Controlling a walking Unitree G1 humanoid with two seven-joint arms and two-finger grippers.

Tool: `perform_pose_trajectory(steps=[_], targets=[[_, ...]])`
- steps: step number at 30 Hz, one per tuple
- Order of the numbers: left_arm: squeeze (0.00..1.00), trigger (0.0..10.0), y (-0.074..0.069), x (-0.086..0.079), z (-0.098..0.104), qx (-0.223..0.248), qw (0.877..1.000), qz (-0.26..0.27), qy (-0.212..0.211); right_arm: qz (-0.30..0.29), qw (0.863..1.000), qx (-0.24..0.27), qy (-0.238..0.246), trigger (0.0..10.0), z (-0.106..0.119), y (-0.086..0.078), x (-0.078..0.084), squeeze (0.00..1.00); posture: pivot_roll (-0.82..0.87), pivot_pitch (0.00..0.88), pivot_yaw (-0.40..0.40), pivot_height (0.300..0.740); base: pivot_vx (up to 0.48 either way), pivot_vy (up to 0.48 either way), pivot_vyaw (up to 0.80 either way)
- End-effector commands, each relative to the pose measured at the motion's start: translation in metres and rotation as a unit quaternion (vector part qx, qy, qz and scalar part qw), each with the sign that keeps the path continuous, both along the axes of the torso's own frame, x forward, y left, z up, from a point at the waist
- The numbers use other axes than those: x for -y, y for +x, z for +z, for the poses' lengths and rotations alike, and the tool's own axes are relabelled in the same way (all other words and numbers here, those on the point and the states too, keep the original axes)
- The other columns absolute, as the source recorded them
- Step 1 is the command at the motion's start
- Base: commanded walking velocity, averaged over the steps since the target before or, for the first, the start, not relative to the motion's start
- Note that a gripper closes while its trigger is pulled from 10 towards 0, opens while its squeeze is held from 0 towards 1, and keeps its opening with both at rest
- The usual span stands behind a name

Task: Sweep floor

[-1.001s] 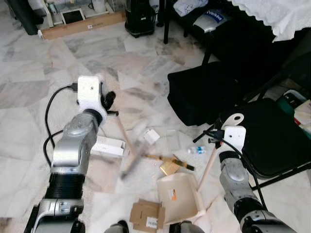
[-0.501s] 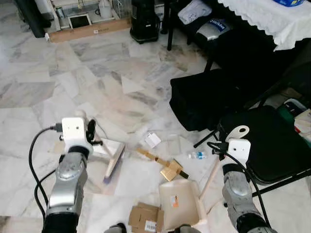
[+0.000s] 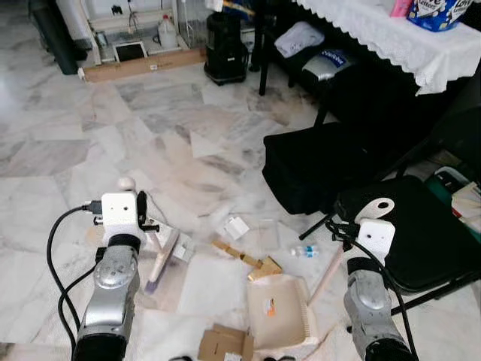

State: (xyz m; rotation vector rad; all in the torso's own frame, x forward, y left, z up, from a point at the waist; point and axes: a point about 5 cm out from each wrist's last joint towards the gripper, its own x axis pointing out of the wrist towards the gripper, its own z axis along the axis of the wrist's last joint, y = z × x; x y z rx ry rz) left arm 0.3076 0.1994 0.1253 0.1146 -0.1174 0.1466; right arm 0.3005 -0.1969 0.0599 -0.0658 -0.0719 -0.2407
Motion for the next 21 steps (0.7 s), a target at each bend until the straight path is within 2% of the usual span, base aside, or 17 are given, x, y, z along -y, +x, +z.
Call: perform_pose_trajectory(steps=[1, 15, 21], targets=[[0.00, 10.0, 0.0024, -0.0012, 0.0101, 0.029, 1.000, 0.003, 0.009, -0.012, 1.000, 0.006, 0.006, 10.0, 0.0018, -0.0012, 0.0034, 0.00, 0.00, 0.091, -0.016, 0.740, 0.000, 0.000, 0.00], [0.00, 10.0, 0.0046, -0.0039, 0.0110, 0.034, 0.999, 0.002, 0.015, -0.016, 1.000, -0.002, 0.009, 10.0, -0.0002, -0.0017, 0.0021, 0.00, 0.00, 0.103, -0.010, 0.740, 0.000, 0.000, 0.00], [0.00, 10.0, 0.0049, -0.0037, 0.0110, 0.035, 0.999, 0.003, 0.014, -0.015, 1.000, -0.002, 0.008, 10.0, 0.0006, -0.0007, 0.0021, 0.00, 0.00, 0.100, -0.012, 0.740, -0.303, 0.000, 0.00]])
